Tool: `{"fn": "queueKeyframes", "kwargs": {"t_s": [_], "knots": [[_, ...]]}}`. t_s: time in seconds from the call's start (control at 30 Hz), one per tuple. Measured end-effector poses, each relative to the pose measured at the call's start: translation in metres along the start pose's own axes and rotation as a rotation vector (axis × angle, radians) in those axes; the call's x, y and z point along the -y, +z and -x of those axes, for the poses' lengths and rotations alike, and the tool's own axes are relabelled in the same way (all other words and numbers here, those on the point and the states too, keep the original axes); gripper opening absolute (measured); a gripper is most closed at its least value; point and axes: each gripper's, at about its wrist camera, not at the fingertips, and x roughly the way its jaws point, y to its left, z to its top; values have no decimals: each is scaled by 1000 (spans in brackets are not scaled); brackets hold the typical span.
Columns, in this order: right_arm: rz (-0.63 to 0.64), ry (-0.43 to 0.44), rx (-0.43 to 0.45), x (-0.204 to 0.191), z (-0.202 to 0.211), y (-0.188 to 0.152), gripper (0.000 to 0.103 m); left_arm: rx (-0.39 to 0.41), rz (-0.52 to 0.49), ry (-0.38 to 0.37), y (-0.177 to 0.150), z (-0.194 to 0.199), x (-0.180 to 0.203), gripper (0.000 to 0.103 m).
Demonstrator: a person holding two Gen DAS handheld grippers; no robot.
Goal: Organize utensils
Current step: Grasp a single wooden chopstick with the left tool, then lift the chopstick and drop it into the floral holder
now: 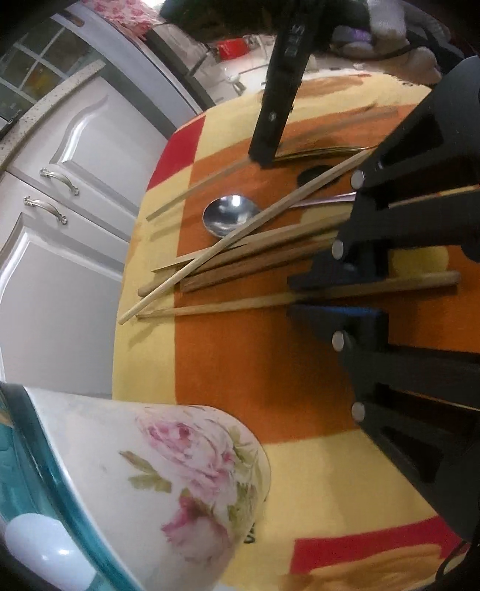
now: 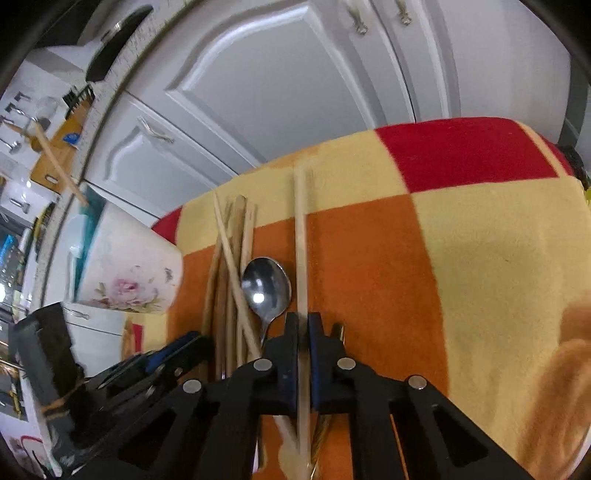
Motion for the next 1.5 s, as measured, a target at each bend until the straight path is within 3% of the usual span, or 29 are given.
{"fn": "queueKeyframes", "kwargs": {"t_s": [0.23,0.5,0.6,0.63,0.67,0.77,1.0,1.13,1.33,1.4,1.43,1.5], "knots": [[20,-9,24,8,50,-30,5,-7,-25,11,-30,33,-16,5],[3,-80,-76,31,61,-81,5,-66,-52,21,-80,54,-26,5],[5,-124,-85,31,58,-85,18,-71,-63,22,-83,56,-22,6],[10,-132,-81,30,58,-84,30,-67,-65,26,-83,58,-21,7],[18,-141,-69,28,60,-81,33,-61,-67,28,-81,58,-20,11],[46,-148,-45,22,62,-71,33,-37,-57,35,-70,58,-21,27],[136,-228,-23,6,38,-34,33,8,-83,94,-29,39,-11,29],[183,-253,-41,-1,20,-19,32,15,-145,171,-8,20,-2,29],[254,-297,-62,-3,1,-6,9,-15,-183,259,5,-4,1,30],[256,-283,-68,-2,0,-1,6,-21,-215,250,7,-6,5,20],[257,-274,-67,-3,0,0,6,-32,-232,219,7,-5,7,6],[258,-250,-63,-5,3,0,5,-32,-235,171,7,0,6,5]]}}
